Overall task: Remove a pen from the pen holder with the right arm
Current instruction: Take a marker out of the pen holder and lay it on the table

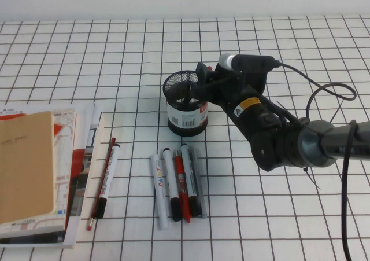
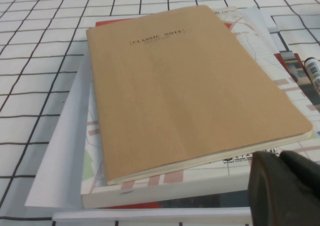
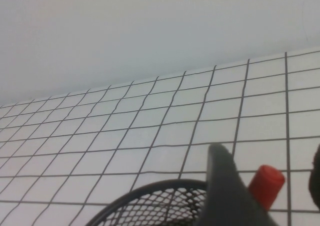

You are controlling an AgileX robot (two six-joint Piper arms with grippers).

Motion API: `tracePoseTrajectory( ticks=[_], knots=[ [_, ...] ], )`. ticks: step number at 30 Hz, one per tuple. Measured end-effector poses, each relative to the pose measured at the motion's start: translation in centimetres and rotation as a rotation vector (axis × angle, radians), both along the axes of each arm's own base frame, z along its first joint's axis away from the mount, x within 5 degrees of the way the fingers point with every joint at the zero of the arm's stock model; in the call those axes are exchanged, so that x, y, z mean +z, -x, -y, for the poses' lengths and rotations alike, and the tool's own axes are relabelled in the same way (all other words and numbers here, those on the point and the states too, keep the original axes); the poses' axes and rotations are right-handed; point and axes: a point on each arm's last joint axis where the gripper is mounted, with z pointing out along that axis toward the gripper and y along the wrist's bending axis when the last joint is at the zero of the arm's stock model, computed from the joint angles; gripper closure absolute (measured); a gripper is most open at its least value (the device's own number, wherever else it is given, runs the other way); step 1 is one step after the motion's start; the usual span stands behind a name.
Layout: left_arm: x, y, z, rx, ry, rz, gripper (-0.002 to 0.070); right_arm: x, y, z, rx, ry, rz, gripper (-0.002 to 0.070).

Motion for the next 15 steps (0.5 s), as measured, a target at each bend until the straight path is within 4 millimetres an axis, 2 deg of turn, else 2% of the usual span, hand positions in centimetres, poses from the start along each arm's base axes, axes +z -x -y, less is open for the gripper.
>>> tracePoseTrajectory(
  ticks=[6, 15],
  knots=[
    [0.00, 0.00, 0.00, 0.000, 0.000, 0.000, 0.0679, -0.09, -0.01, -0.01, 0.000, 0.001, -0.002, 0.0414],
    [0.00, 0.00, 0.00, 0.000, 0.000, 0.000, 0.0679, 0.41, -0.07, 0.00, -0.005, -0.030, 0.040, 0.0613]
  ],
)
